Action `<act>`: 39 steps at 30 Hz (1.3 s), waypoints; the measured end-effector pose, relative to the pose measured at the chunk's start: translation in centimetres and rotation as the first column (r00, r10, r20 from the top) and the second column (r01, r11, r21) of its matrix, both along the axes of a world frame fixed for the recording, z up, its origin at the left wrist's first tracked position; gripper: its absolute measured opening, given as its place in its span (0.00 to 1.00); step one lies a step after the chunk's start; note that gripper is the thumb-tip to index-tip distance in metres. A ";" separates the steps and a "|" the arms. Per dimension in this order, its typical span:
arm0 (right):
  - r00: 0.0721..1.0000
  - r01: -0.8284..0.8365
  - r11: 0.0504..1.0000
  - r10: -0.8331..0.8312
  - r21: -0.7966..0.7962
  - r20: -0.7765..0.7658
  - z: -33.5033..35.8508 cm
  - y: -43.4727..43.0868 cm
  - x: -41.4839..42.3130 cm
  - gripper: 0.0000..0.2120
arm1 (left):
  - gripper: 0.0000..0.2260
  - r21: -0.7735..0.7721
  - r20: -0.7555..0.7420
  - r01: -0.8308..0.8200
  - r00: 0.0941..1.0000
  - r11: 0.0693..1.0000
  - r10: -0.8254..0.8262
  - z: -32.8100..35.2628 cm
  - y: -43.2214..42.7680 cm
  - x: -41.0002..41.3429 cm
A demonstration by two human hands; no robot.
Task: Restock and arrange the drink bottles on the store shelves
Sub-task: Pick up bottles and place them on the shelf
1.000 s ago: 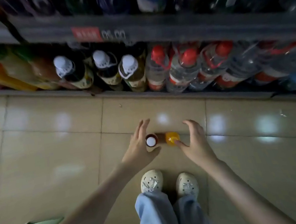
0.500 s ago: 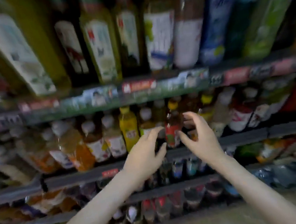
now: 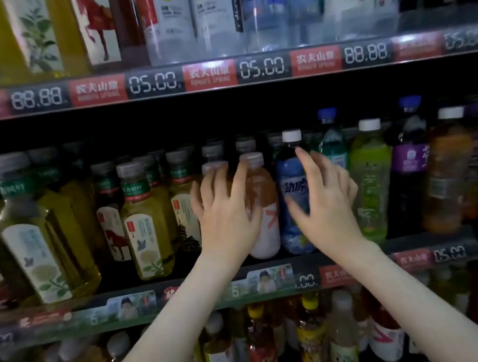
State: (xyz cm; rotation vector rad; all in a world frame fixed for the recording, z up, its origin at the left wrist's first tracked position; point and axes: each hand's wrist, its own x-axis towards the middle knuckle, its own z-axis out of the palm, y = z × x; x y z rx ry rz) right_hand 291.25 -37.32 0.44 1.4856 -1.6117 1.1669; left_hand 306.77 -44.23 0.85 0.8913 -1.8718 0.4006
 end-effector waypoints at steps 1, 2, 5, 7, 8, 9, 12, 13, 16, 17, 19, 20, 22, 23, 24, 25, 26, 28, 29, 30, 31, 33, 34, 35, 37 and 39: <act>1.000 0.009 1.000 -0.009 0.016 -0.003 0.5 -0.5 -0.2 0.36 | 0.30 0.014 0.004 -0.035 0.999 0.999 0.034 0.3 -0.2 -0.4; 1.000 0.017 1.000 -0.017 0.024 -0.013 0.9 -1.0 -0.4 0.37 | 0.32 0.033 0.001 -0.055 0.999 0.998 0.055 0.6 -0.4 -0.8; 0.999 0.023 1.000 -0.022 0.017 -0.039 1.5 -1.9 -0.1 0.36 | 0.35 0.079 -0.012 -0.065 0.998 0.995 0.066 1.0 -0.8 -1.2; 0.998 0.035 0.999 -0.034 0.008 -0.059 1.5 -2.2 0.4 0.34 | 0.35 0.136 -0.033 -0.043 0.998 0.990 0.048 1.1 -0.8 -1.0; 0.996 0.048 0.999 -0.048 0.001 -0.078 1.5 -2.2 0.8 0.31 | 0.34 0.172 -0.057 -0.018 0.998 0.985 0.028 1.1 -0.9 -0.7; 0.993 0.057 0.998 -0.057 -0.003 -0.102 1.6 -2.3 1.2 0.30 | 0.33 0.204 -0.080 0.010 0.997 0.979 0.007 1.2 -0.9 -0.3; 0.989 0.012 0.997 -0.002 0.071 -0.147 2.3 -2.7 2.8 0.31 | 0.28 0.177 -0.059 0.024 0.998 0.984 -0.014 1.9 -1.4 1.1; 0.988 0.006 0.993 0.013 0.120 -0.156 2.5 -3.1 3.4 0.32 | 0.25 0.140 -0.050 0.017 0.999 0.990 -0.010 2.3 -1.4 1.5; 0.987 0.013 0.974 0.024 0.227 -0.162 3.6 -4.3 4.7 0.30 | 0.20 0.071 -0.068 0.061 0.996 0.996 -0.056 2.9 -1.0 2.5; 0.990 0.001 0.965 0.036 0.261 -0.135 3.9 -4.5 4.9 0.29 | 0.20 0.055 -0.078 0.084 0.994 0.995 -0.080 2.7 -0.9 2.9; 0.994 -0.058 0.956 0.081 0.287 -0.069 4.8 -4.4 5.2 0.28 | 0.21 0.023 -0.109 0.125 0.987 0.992 -0.121 2.3 -0.4 4.0; 0.993 -0.094 0.957 0.109 0.275 -0.040 5.1 -4.1 5.3 0.28 | 0.21 0.004 -0.118 0.124 0.985 0.992 -0.123 2.0 -0.1 4.5; 0.985 -0.165 0.960 0.171 0.227 -0.008 5.5 -3.2 5.4 0.26 | 0.22 -0.025 -0.060 0.046 0.997 0.999 -0.048 1.6 0.5 5.6; 0.981 -0.189 0.964 0.195 0.188 -0.010 5.5 -2.8 5.6 0.24 | 0.23 -0.034 -0.014 -0.006 1.000 0.999 0.006 1.5 0.8 6.0; 0.980 -0.191 0.971 0.196 0.144 -0.027 5.4 -2.4 5.8 0.22 | 0.24 -0.029 0.019 -0.043 0.999 0.999 0.043 1.4 1.1 6.4; 0.984 -0.162 0.980 0.169 0.112 -0.052 5.3 -1.9 6.2 0.20 | 0.24 -0.006 0.039 -0.068 0.997 0.998 0.068 1.6 1.5 6.8; 0.989 -0.117 0.987 0.126 0.112 -0.078 5.3 -1.3 6.5 0.19 | 0.24 0.029 0.059 -0.084 0.995 0.996 0.082 1.9 1.8 7.3; 0.998 -0.028 0.979 0.038 0.202 -0.044 5.2 -0.1 6.9 0.20 | 0.23 0.140 0.080 -0.065 0.995 0.988 0.054 2.5 1.8 8.3; 1.000 -0.003 0.969 0.000 0.248 0.011 5.0 0.5 6.9 0.21 | 0.22 0.219 0.054 0.001 0.998 0.976 -0.013 2.6 1.7 8.8; 0.995 -0.014 0.961 -0.013 0.277 0.094 4.9 1.0 6.8 0.20 | 0.20 0.287 0.007 0.083 0.996 0.954 -0.089 2.6 1.7 9.2; 0.983 -0.054 0.962 0.003 0.269 0.185 4.7 1.4 6.7 0.18 | 0.18 0.306 -0.041 0.145 0.989 0.941 -0.139 2.4 1.8 9.6; 0.956 -0.111 0.982 0.063 0.155 0.286 4.0 2.0 6.8 0.14 | 0.16 0.260 -0.124 0.213 0.975 0.942 -0.186 2.0 2.1 10.1; 0.952 -0.105 0.992 0.078 0.074 0.297 3.8 2.2 6.8 0.12 | 0.16 0.219 -0.147 0.234 0.968 0.947 -0.205 1.8 2.3 10.1; 0.951 -0.091 0.996 0.086 0.003 0.296 3.7 2.4 6.8 0.12 | 0.17 0.169 -0.153 0.234 0.966 0.957 -0.209 1.8 2.5 10.0; 0.956 -0.073 0.992 0.098 -0.101 0.276 4.3 3.4 7.3 0.11 | 0.17 0.039 -0.170 0.220 0.963 0.975 -0.211 2.7 3.4 10.1; 0.959 -0.069 0.985 0.110 -0.160 0.260 5.3 4.8 7.6 0.10 | 0.16 -0.098 -0.216 0.240 0.942 0.966 -0.256 4.1 4.6 10.5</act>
